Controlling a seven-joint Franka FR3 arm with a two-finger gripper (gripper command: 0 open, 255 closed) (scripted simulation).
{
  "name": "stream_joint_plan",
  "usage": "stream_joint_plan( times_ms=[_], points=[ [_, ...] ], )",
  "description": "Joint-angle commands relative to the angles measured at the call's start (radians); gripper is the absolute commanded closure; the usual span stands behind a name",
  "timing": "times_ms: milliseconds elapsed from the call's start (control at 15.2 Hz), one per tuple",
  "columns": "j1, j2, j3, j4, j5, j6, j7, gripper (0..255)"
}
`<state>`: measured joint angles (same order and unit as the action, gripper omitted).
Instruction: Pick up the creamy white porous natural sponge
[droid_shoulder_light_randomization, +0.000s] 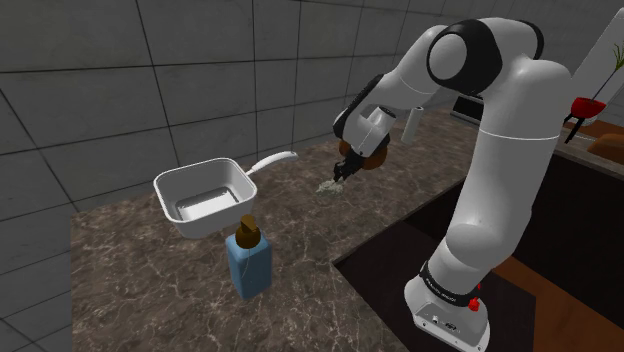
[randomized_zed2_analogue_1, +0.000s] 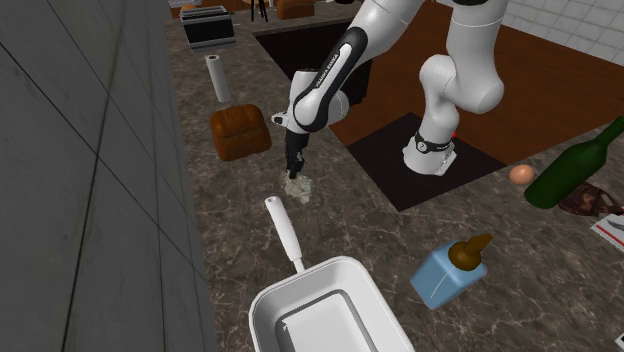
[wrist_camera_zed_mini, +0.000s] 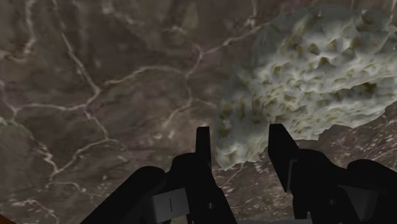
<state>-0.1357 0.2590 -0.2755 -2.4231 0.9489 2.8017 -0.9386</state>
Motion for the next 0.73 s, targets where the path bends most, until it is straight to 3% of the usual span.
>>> stream_joint_plan(
  times_ms=[0, 264, 660],
  points=[
    [0.0, 0.0, 0.0, 0.0, 0.0, 0.0, 0.0, 255],
    [0.0, 0.001, -0.001, 0.001, -0.002, -0.001, 0.001, 255],
    [0.037, -0.087, -0.057, -0.026, -0.15, -0.038, 0.13, 255]
  ],
)
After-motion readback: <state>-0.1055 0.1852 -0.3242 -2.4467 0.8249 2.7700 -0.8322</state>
